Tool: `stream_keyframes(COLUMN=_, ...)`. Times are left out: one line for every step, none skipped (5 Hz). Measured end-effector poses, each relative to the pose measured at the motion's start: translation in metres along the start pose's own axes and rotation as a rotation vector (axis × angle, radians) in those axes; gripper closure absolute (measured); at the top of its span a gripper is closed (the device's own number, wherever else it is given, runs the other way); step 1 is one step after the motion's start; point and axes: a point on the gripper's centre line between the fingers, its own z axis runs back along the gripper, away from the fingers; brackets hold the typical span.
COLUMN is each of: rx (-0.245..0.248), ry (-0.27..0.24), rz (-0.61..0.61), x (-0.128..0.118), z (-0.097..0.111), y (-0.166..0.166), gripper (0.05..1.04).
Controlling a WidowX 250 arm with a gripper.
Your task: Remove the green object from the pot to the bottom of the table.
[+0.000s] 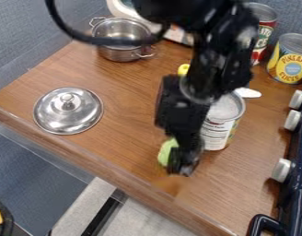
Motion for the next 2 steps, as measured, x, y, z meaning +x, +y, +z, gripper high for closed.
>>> stream_keyframes(rx=-0.023, ry=-0.001, rz=0.004, x=0.006, z=0.027, y=-0.003, gripper=0.075)
stream_keyframes(rx=-0.052, ry=-0.001, rz=0.020, x=0.017, z=0.037, y=-0.011, gripper=0.081)
